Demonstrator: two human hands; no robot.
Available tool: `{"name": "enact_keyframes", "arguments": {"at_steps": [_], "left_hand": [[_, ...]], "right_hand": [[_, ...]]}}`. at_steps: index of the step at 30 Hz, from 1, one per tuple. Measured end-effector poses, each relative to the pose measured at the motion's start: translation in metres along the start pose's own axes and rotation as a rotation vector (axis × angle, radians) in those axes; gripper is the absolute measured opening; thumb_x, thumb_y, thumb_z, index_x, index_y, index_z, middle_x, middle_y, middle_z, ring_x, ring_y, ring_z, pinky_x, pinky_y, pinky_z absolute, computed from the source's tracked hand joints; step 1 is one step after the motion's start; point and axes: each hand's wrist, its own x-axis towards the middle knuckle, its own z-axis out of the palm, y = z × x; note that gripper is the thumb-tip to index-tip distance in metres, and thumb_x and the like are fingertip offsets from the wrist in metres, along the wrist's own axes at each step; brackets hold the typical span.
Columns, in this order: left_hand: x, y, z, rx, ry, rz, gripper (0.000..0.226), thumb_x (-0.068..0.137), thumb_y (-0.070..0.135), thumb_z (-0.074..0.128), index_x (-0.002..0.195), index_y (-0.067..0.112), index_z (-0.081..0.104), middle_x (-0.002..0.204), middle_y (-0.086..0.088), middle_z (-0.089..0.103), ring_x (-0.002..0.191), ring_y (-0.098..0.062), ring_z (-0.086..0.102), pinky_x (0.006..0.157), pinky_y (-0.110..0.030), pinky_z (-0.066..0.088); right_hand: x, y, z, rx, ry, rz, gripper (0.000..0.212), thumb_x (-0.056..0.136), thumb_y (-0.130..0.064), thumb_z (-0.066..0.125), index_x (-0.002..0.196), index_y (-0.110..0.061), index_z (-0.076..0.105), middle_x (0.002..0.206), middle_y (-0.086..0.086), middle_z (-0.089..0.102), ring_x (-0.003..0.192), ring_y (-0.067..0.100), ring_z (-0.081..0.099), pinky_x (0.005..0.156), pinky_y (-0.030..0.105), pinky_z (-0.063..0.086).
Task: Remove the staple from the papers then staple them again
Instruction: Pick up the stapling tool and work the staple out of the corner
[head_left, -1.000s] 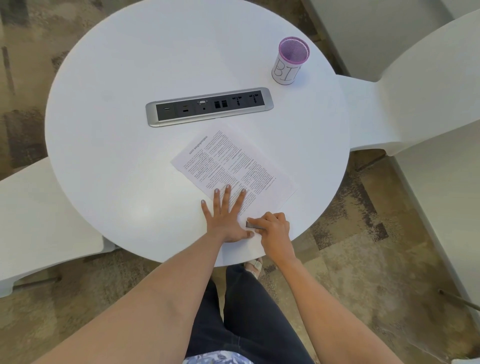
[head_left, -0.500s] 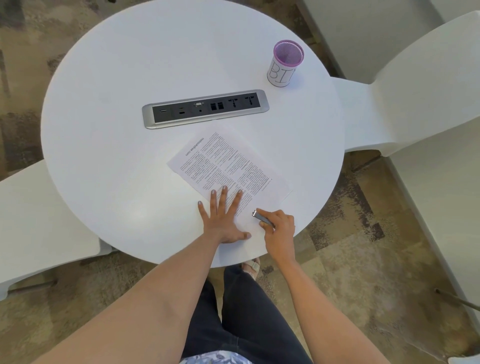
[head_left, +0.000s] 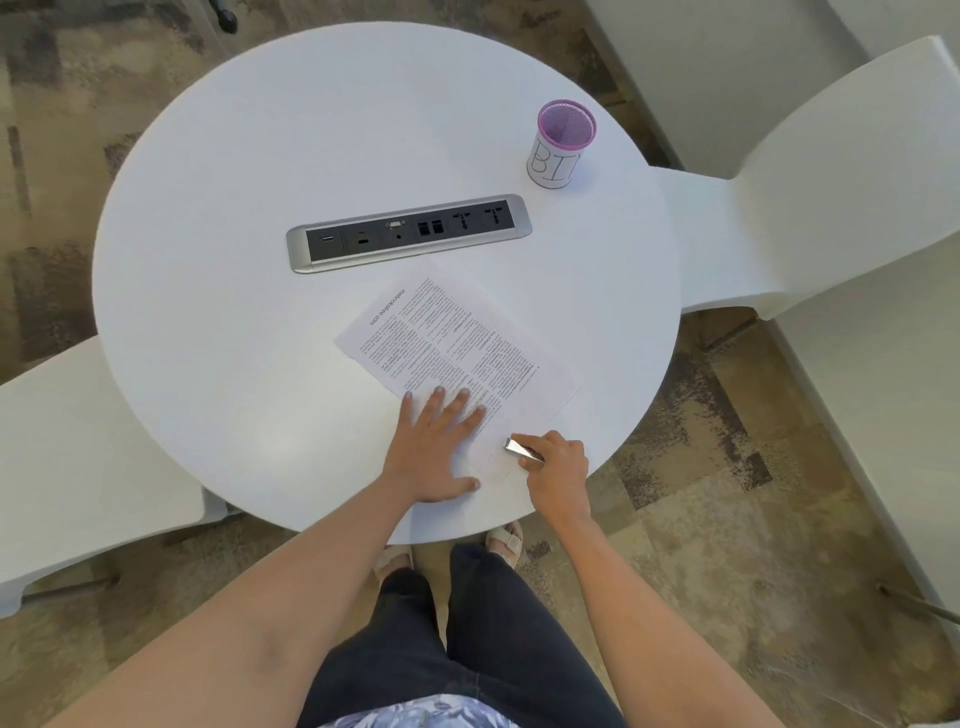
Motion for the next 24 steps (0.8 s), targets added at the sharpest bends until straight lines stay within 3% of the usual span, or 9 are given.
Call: {"name": "enact_keyframes", "arguments": {"at_steps": [2, 5, 8, 10, 14, 17, 19, 22, 24], "left_hand": [[0.001, -0.004, -0.007, 0.038, 0.021, 0.125, 0.086, 0.083, 0.065, 0.041, 0.155, 0.033, 0.006, 0.165, 0.001, -0.001, 0.151, -0.03, -0.005, 0.116, -0.056, -0.007], [0.005, -0.005, -0.017, 0.06, -0.029, 0.219, 0.074, 0.09, 0.047, 0.044, 0.155, 0.026, 0.016, 0.165, -0.003, 0.007, 0.15, -0.033, 0.007, 0.118, -0.051, 0.015], [0.01, -0.001, -0.027, 0.104, -0.057, 0.246, 0.067, 0.095, 0.035, 0.044, 0.154, 0.02, 0.017, 0.164, -0.009, 0.011, 0.147, -0.038, 0.017, 0.102, -0.048, 0.044], [0.013, 0.004, -0.032, 0.177, -0.094, 0.266, 0.065, 0.098, 0.029, 0.043, 0.154, 0.015, 0.014, 0.163, -0.015, 0.01, 0.144, -0.043, 0.022, 0.091, -0.049, 0.052], [0.014, 0.014, -0.036, 0.301, -0.116, 0.267, 0.064, 0.099, 0.003, 0.039, 0.153, 0.004, 0.005, 0.16, -0.027, 0.009, 0.138, -0.049, 0.032, 0.085, -0.05, 0.054], [0.012, 0.019, -0.04, 0.33, -0.101, 0.258, 0.074, 0.094, -0.008, 0.045, 0.153, 0.002, 0.001, 0.158, -0.029, 0.014, 0.132, -0.05, 0.041, 0.085, -0.05, 0.054], [0.013, 0.019, -0.045, 0.342, -0.066, 0.265, 0.077, 0.093, -0.008, 0.049, 0.153, 0.003, 0.001, 0.154, -0.028, 0.027, 0.119, -0.046, 0.056, 0.082, -0.047, 0.055], [0.016, 0.02, -0.054, 0.324, -0.014, 0.26, 0.073, 0.093, -0.006, 0.047, 0.154, 0.003, 0.006, 0.122, -0.02, 0.059, 0.086, -0.032, 0.069, 0.065, -0.039, 0.054], [0.016, 0.021, -0.061, 0.295, -0.014, 0.228, 0.07, 0.093, -0.006, 0.046, 0.153, 0.002, 0.011, 0.106, -0.015, 0.064, 0.082, -0.03, 0.069, 0.062, -0.038, 0.051]], "right_hand": [[0.001, 0.0, -0.002, -0.02, -0.011, -0.009, 0.039, 0.092, -0.002, 0.055, 0.119, -0.028, 0.066, 0.09, -0.005, 0.054, 0.089, 0.022, 0.04, 0.076, 0.034, 0.034], [0.002, 0.0, -0.004, -0.051, 0.006, 0.014, 0.034, 0.095, -0.009, 0.051, 0.119, -0.03, 0.063, 0.102, 0.0, 0.063, 0.095, 0.024, 0.053, 0.082, 0.039, 0.041], [-0.001, -0.001, -0.004, 0.132, 0.044, 0.152, 0.023, 0.1, -0.02, 0.044, 0.119, -0.028, 0.055, 0.109, -0.004, 0.062, 0.096, 0.02, 0.059, 0.083, 0.039, 0.046], [-0.002, -0.002, -0.004, 0.261, 0.036, 0.232, 0.02, 0.102, -0.024, 0.039, 0.118, -0.026, 0.05, 0.104, -0.005, 0.061, 0.083, 0.018, 0.06, 0.07, 0.033, 0.046], [0.0, -0.004, -0.01, 0.424, 0.063, 0.284, 0.013, 0.103, -0.032, 0.033, 0.106, -0.025, 0.044, 0.087, -0.003, 0.057, 0.069, 0.012, 0.052, 0.054, 0.027, 0.032], [0.003, -0.005, -0.013, 0.495, 0.056, 0.356, 0.022, 0.103, -0.033, 0.031, 0.112, -0.017, 0.044, 0.09, 0.003, 0.056, 0.073, 0.016, 0.053, 0.059, 0.03, 0.04], [0.004, -0.006, -0.017, 0.55, 0.028, 0.442, 0.034, 0.101, -0.044, 0.034, 0.115, -0.014, 0.043, 0.093, 0.003, 0.055, 0.079, 0.019, 0.053, 0.071, 0.038, 0.047], [0.003, -0.011, -0.025, 0.67, 0.007, 0.496, 0.048, 0.086, -0.063, 0.052, 0.108, -0.021, 0.042, 0.093, -0.008, 0.05, 0.083, 0.014, 0.05, 0.075, 0.037, 0.044], [0.002, -0.016, -0.029, 0.746, -0.007, 0.516, 0.05, 0.078, -0.061, 0.065, 0.105, -0.024, 0.045, 0.094, -0.01, 0.048, 0.085, 0.013, 0.047, 0.074, 0.033, 0.041]]}}
